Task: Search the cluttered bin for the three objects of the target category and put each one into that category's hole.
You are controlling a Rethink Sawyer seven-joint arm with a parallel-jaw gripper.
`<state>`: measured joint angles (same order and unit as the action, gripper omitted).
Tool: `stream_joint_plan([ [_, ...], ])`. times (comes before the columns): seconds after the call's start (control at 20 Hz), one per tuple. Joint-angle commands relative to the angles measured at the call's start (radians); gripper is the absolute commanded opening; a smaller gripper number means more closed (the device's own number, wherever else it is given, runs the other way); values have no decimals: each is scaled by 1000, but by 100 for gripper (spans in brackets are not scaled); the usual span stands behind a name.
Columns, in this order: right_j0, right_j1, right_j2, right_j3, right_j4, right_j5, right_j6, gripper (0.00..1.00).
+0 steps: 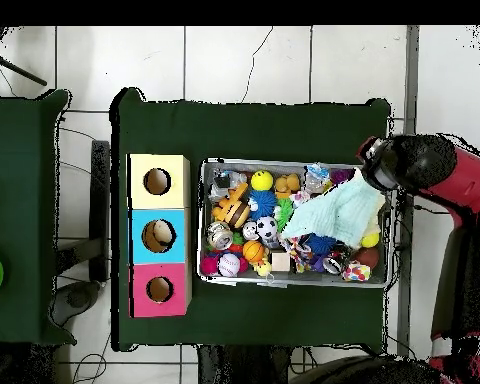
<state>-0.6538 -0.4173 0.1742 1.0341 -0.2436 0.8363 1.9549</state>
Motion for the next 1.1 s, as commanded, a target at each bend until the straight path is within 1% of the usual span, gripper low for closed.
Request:
stream_joint_plan([
  [0.05,38,27,92,68,66,-10,34,0],
  [0.3,105,-31,-2,97,90,39,168,0],
  [0.4,127,-43,-32,92,93,56,187,0],
  [0.5,138,-44,-44,87,106,71,192,0],
  [0.6,144,-35,-45,74,117,72,186,0],
  [0.75,146,5,-31,47,131,43,173,0],
  [1.0,172,61,-30,35,162,-32,211,0],
  [1.1,174,95,-28,13,170,-47,211,0],
])
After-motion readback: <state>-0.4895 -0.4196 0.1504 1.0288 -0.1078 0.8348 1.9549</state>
